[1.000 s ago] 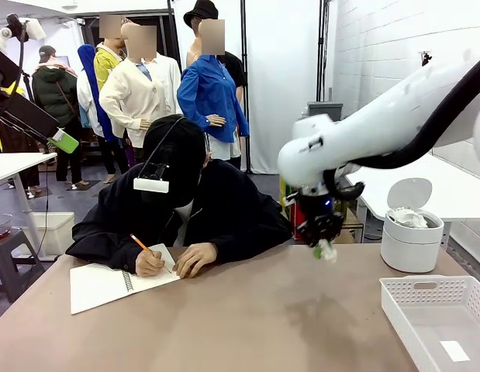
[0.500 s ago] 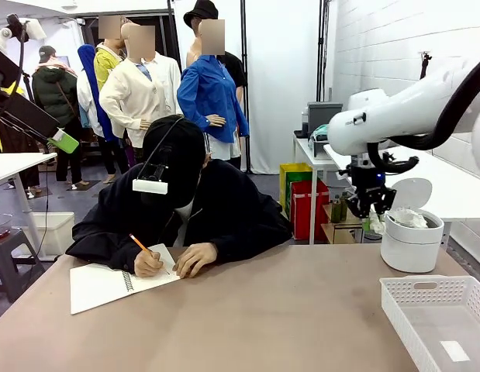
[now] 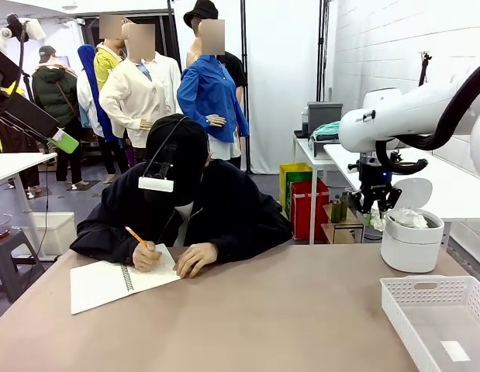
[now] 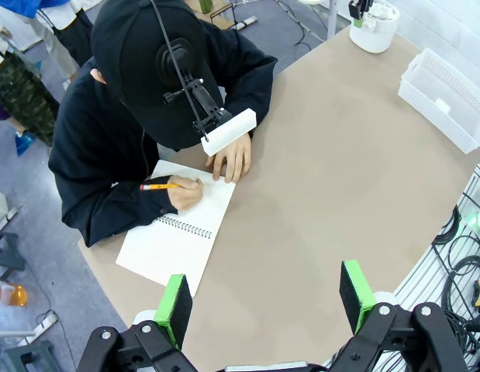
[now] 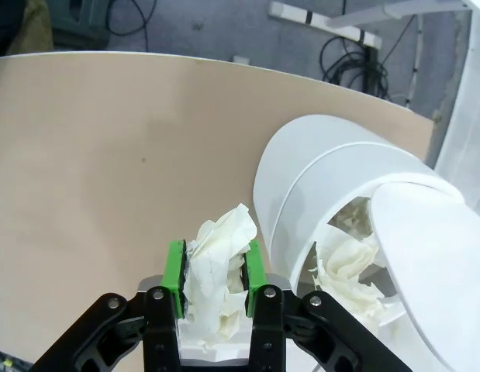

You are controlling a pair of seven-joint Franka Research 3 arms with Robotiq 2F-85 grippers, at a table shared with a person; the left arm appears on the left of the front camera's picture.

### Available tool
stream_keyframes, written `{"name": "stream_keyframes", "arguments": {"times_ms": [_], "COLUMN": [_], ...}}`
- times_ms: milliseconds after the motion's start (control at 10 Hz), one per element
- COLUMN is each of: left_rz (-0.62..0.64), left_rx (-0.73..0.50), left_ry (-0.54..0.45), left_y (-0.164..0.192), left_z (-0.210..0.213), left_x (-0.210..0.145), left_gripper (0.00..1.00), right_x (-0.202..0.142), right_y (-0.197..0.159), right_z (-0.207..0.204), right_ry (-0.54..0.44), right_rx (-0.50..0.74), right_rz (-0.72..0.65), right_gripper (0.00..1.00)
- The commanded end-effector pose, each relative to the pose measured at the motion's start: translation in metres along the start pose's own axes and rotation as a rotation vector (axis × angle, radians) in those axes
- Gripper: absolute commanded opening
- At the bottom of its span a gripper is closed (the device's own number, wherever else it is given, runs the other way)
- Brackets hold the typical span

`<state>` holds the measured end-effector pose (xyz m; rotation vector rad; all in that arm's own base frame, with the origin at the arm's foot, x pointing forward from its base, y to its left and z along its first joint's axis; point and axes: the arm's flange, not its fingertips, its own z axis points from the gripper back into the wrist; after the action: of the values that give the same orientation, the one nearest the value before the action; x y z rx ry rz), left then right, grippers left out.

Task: Sort the paper based on its condition.
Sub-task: If a person hands you a paper, place it in the Organizing basket , and if it's crumpled, put it in the Trash can.

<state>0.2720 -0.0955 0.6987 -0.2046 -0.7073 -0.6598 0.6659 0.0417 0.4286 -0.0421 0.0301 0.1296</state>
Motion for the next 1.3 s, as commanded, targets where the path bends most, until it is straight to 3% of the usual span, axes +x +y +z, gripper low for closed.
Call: {"name": "stream_keyframes", "arguments": {"times_ms": [0,200,300,600,800,900,1200], "left_rz": [0.001,0.001,0.001,0.001,0.001,0.001,0.001], "left_rx": [0.003,0.003,0.003,0.003,0.003,0.003,0.003], "left_ry": [0.0,0.0,0.0,0.0,0.0,0.0,0.0], "left_y": [0.0,0.0,0.0,0.0,0.0,0.0,0.0], "left_z": [0.001,0.001,0.001,0.001,0.001,0.001,0.001], "left_x": [0.0,0.0,0.0,0.0,0.0,0.0,0.0], "left_gripper": [1.0,1.0,1.0,1.0,1.0,1.0,1.0], "right_x": [-0.012,-0.032,-0.038,-0.041,-0.031,-0.027,-0.032], "right_y": [0.015,0.014,0.011,-0.013,-0.038,-0.054,-0.065], "right_z": [0.018,0.048,0.057,0.052,0.035,0.031,0.025], "right_ry": [-0.081,-0.184,-0.186,-0.155,-0.201,-0.225,-0.247], "right_rx": [-0.053,-0.09,-0.077,-0.05,0.012,0.087,-0.013], "right_rz": [-0.039,0.027,0.078,0.398,0.638,0.699,0.74], "right_gripper": [0.36,0.36,0.36,0.36,0.36,0.36,0.36]}}
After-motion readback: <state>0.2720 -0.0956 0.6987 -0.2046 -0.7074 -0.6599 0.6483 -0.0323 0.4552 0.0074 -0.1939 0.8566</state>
